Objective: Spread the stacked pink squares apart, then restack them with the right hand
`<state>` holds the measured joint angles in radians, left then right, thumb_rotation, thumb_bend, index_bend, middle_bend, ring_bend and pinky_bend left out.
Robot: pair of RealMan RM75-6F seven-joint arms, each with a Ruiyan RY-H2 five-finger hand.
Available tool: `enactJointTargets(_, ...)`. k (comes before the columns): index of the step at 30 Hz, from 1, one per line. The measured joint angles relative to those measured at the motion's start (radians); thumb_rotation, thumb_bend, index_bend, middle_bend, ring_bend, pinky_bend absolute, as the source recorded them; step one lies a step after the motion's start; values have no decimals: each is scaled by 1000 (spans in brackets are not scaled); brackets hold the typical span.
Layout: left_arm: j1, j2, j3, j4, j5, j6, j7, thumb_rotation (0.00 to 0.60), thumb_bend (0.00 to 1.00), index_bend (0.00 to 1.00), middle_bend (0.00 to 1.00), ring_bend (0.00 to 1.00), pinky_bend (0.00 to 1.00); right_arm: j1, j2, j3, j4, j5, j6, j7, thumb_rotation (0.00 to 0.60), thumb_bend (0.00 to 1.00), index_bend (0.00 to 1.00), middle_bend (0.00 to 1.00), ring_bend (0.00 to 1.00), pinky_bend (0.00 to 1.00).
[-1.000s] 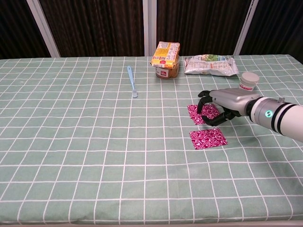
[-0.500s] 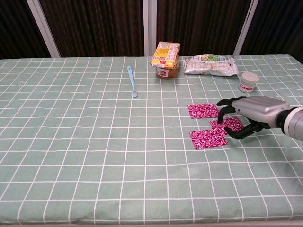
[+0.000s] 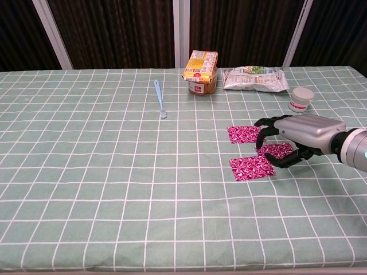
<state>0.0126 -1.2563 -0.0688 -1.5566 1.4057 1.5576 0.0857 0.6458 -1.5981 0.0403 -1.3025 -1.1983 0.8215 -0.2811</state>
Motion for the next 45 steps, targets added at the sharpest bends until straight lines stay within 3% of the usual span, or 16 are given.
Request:
enactJointTargets(10,-7,-2,-3,-4,9,-2,5,600,157,209,146,141,145,-68,71,-55,-57,-56,51,62,320,455,305,27,0,0)
enactJointTargets(18,-5,2,-3,-12,10,3,12,600,156,209,146,141,145,-79,54,-66,-39,-81,42,90,316,455,305,26,0,0)
enactJointTargets(40,10,1,1,-5,3,13,1,600,156,209,146,141,145,-63,27,-35,-60,-113,54,68,317,453,304,27,0,0)
enactJointTargets(43,7,-1,2,-3,6,9,0,600,156,209,146,141,145,-63,40,-9,-60,-98,64,75,315,397,303,27,0,0)
enactJointTargets(45,4,-2,1,-4,12,10,-1,600,156,209,146,141,145,-57,39,15,-49,-74,62,77,324,301,299,26,0,0)
